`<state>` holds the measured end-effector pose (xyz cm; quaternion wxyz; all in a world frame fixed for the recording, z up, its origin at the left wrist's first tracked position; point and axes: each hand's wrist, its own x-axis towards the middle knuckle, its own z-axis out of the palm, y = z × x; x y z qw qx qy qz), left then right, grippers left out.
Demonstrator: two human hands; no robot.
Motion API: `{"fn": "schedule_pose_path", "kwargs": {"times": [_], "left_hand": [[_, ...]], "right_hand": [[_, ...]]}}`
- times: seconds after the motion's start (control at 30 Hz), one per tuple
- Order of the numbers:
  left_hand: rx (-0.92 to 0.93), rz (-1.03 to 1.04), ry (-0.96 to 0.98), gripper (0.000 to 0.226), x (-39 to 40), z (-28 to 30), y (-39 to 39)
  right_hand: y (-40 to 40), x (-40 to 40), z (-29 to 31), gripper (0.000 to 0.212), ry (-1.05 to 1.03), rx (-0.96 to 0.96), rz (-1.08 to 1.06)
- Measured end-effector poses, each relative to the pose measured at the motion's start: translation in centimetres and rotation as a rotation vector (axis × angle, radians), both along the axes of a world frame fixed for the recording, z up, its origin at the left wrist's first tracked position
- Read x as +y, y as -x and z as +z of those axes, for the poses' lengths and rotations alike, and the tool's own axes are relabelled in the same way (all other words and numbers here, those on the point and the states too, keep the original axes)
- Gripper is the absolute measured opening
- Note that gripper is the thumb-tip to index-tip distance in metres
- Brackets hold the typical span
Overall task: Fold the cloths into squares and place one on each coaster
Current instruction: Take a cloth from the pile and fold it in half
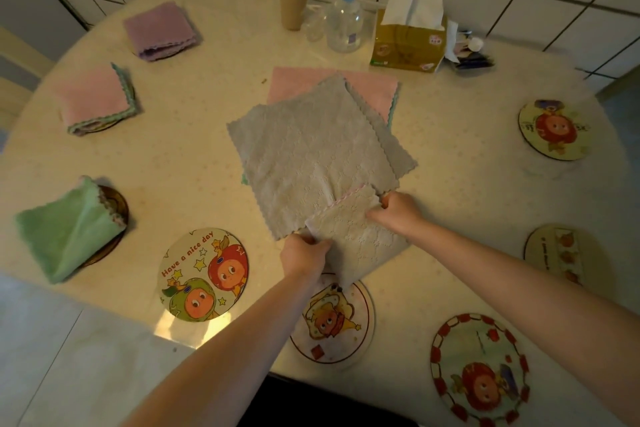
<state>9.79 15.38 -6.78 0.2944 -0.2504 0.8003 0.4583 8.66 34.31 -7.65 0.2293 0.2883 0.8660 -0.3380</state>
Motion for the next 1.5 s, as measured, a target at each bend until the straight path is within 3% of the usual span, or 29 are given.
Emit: {"fn": "schedule_pose_path", "kwargs": {"times": [0.13, 0.23, 0.4, 0.53, 0.73, 0.87, 1.13, 1.27, 1.33, 1.43, 1.5], "left_hand": [[-0.061, 0.045, -0.037, 0.016, 0.9, 0.1, 0.1], [-0.088, 0.106, -0.174, 0.01, 0.7, 0.5, 0.1], [-0.062, 0.146, -0.482, 0.027, -1.8, 2.0, 0.1], [-0.031, 0.233, -0.608, 0.023, -7.3, 2.9, 0.5], [-0.009, 0.362, -0.547, 0.027, -18.0, 3.4, 0.3], [0.028, 0.319, -0.426, 0.024, -23.3, 2.8, 0.2], [0.089, 0.158, -0.163, 0.027, -27.0, -0.5, 0.3], [0.155, -0.037, 0.086, 0.045, -27.4, -0.6, 0.6], [0.211, -0.198, 0.312, 0.061, -27.6, -0.2, 0.5], [0.431, -0.551, 0.706, 0.072, -26.9, 0.2, 0.9], [0.581, -0.698, 0.752, 0.066, -25.6, 0.5, 1.6]], "right_hand": [[0.3, 0.2, -1.1, 0.058, -0.038, -0.115, 0.026], [0.1, -0.1, 0.4, 0.051, 0.038, -0.106, -0.065], [-0.6, -1.6, 3.4, 0.041, 0.273, 0.017, -0.226], [0.1, -6.5, 5.5, 0.035, 0.334, 0.124, -0.138], [1.4, -16.7, 4.8, 0.045, 0.366, 0.152, 0.077], [1.8, -22.7, 3.2, 0.048, 0.259, 0.154, 0.164], [2.2, -27.0, -0.2, 0.024, -0.035, 0.176, 0.234], [2.0, -27.0, -0.4, 0.023, -0.073, 0.177, 0.235], [1.9, -26.7, -0.3, 0.024, -0.063, 0.192, 0.223], [1.4, -25.4, 0.0, 0.024, -0.064, 0.207, 0.196], [0.8, -23.8, 0.3, 0.02, -0.101, 0.226, 0.221]]}}
